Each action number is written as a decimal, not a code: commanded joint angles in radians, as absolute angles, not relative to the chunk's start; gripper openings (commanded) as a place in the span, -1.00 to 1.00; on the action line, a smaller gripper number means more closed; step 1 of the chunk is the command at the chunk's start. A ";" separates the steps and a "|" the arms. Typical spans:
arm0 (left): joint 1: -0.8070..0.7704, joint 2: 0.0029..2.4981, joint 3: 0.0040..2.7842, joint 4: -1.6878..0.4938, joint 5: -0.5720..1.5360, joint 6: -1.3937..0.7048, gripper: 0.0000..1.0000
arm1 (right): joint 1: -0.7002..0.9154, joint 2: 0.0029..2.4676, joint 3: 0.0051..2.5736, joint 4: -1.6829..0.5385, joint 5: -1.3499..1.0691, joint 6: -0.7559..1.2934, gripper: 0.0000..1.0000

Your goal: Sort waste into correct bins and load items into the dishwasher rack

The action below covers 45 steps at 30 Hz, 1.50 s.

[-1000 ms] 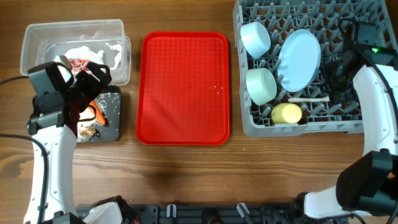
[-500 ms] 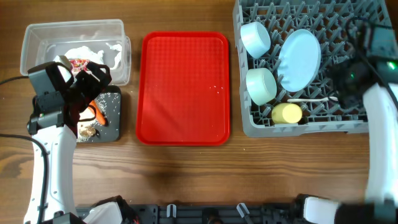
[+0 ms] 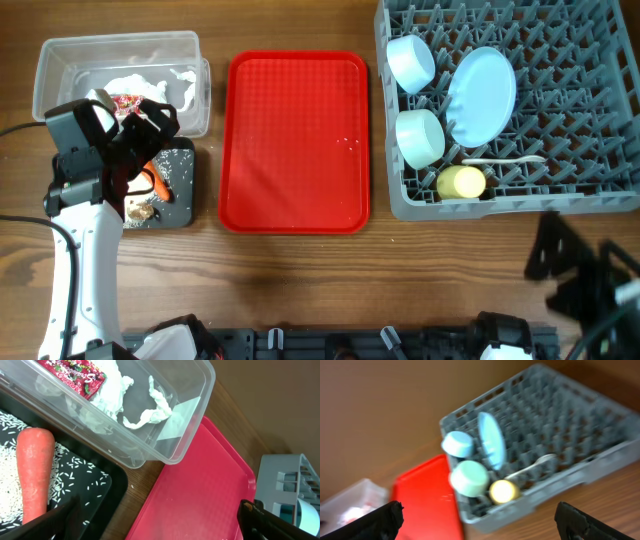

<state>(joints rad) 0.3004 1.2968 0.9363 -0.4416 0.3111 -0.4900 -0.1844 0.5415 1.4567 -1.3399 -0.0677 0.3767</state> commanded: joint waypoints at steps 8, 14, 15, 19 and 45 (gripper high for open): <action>0.304 1.287 0.954 -0.439 0.305 -0.475 1.00 | -0.184 0.513 1.146 -1.116 -0.028 0.139 0.99; 0.304 1.287 0.954 -0.439 0.305 -0.475 1.00 | -0.179 0.477 0.704 -0.521 -0.312 0.057 0.99; 0.304 1.287 0.954 -0.439 0.305 -0.475 1.00 | -0.168 0.460 0.636 -0.426 -0.335 0.066 1.00; 0.304 1.287 0.954 -0.439 0.305 -0.475 1.00 | -0.080 0.353 0.385 -0.104 -0.302 0.099 1.00; 0.304 1.287 0.954 -0.439 0.305 -0.475 1.00 | 0.026 0.005 0.005 0.017 -0.197 0.052 1.00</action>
